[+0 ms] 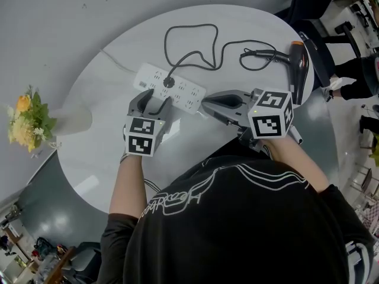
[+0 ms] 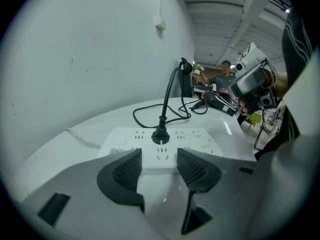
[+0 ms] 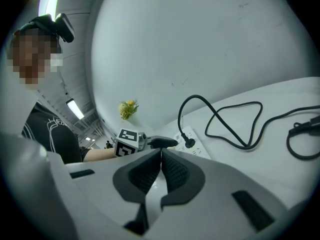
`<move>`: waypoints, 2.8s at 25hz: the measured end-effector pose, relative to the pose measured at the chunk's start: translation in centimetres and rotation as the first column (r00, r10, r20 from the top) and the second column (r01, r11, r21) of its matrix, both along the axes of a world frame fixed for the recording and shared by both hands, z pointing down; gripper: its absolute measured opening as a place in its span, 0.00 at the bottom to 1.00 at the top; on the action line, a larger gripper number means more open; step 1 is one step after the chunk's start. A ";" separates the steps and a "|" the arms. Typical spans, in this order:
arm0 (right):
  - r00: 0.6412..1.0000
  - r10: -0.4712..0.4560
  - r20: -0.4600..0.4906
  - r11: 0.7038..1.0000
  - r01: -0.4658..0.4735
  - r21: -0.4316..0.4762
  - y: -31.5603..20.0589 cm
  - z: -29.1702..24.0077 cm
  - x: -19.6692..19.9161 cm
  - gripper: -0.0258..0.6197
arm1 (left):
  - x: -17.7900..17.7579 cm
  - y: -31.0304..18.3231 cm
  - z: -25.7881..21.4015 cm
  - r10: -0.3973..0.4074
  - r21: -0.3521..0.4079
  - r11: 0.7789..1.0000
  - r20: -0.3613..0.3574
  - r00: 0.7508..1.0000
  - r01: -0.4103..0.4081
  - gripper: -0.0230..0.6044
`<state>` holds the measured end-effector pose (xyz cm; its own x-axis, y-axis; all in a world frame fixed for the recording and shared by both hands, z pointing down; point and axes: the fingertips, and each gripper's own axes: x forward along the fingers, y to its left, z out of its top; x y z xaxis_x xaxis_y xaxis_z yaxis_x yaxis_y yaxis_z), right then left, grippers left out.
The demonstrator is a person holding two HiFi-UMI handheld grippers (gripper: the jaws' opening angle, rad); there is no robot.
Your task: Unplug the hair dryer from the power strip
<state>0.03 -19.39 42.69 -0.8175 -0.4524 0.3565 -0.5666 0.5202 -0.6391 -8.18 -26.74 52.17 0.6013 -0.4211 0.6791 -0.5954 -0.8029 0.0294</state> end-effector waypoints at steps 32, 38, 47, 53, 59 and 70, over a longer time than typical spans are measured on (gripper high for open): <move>0.887 -0.094 -0.451 0.970 0.183 0.158 -9.6 7.1 -6.6 0.19 | -0.3 -0.1 0.2 -0.004 -0.019 1.000 0.021 1.000 0.005 0.38; 0.850 -0.055 -0.523 0.961 0.188 0.204 -10.4 7.3 -6.3 0.09 | -0.2 -0.3 0.1 0.002 -0.015 1.000 0.015 1.000 -0.002 0.38; 0.829 -0.018 -0.559 0.954 0.182 0.239 -10.4 7.2 -6.4 0.08 | -0.3 -0.3 0.1 0.006 -0.018 1.000 0.019 1.000 -0.006 0.38; 0.797 -0.020 -0.603 0.931 0.234 0.279 -10.1 6.9 -6.8 0.08 | -0.3 -0.3 0.1 0.013 -0.021 1.000 0.023 1.000 -0.013 0.38; 0.820 -0.066 -0.568 0.950 0.226 0.217 -10.2 7.1 -6.6 0.08 | -0.4 -0.3 0.1 0.019 -0.020 1.000 0.024 1.000 -0.019 0.37; 0.819 -0.093 -0.567 0.946 0.251 0.207 -10.1 6.8 -6.7 0.08 | -0.5 -0.4 0.1 0.021 -0.023 1.000 0.032 0.999 -0.020 0.36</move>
<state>-6.65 -29.50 49.50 -0.5986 -0.4628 0.6538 -0.6634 0.7439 -0.0808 -8.63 -27.13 52.24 0.5875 -0.3931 0.7074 -0.5797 -0.8143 0.0289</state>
